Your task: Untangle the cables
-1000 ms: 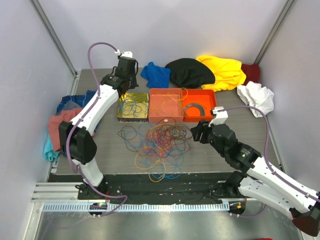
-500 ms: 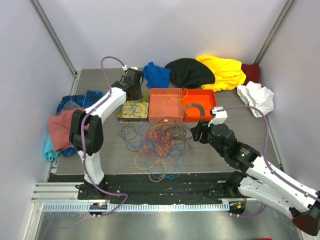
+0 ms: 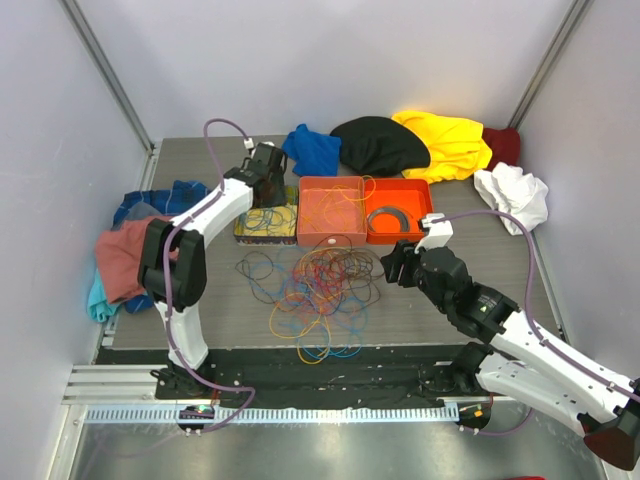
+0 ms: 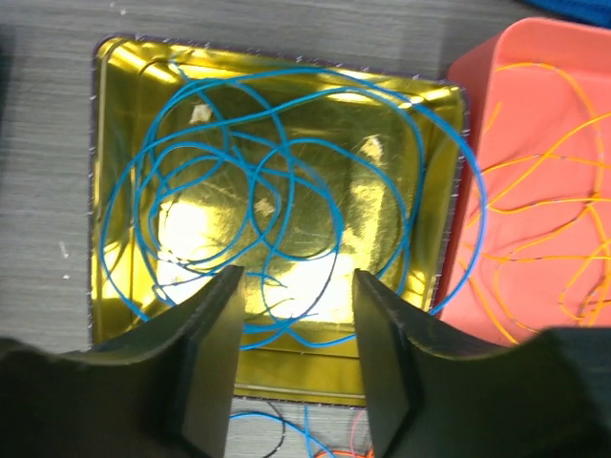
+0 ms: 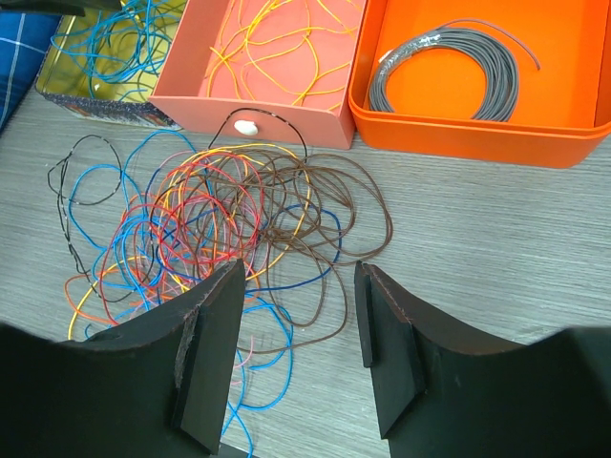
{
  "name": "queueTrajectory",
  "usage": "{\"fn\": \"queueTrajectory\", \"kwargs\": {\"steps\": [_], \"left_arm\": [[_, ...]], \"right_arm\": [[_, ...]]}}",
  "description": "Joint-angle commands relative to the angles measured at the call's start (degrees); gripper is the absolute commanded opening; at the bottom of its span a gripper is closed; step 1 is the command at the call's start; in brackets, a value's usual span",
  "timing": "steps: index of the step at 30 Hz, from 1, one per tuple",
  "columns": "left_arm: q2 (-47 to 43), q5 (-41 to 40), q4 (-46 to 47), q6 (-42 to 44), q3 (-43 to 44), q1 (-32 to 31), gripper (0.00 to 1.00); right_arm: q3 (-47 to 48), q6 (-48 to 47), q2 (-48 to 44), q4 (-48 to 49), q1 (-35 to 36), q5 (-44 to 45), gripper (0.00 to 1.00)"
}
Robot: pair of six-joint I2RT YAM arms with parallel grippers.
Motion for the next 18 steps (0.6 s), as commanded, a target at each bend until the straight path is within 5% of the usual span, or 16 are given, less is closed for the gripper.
{"fn": "queueTrajectory", "kwargs": {"steps": [1, 5, 9, 18], "left_arm": [[-5.17, -3.45, 0.00, 0.37, -0.25, 0.24, 0.55], [-8.76, -6.44, 0.00, 0.11, -1.12, 0.24, 0.66], [-17.44, -9.43, 2.11, -1.38, -4.81, -0.02, 0.99], [-38.37, -21.56, 4.05, -0.15, -20.71, -11.61, 1.00]], "right_arm": [[1.10, -0.53, -0.71, 0.84, 0.27, 0.65, 0.57], [1.19, 0.00, -0.80, 0.75, 0.27, 0.57, 0.57], [1.45, 0.17, -0.98, 0.22, 0.27, 0.48, 0.57], [0.05, -0.26, 0.60, 0.83, 0.36, -0.83, 0.56]]}}
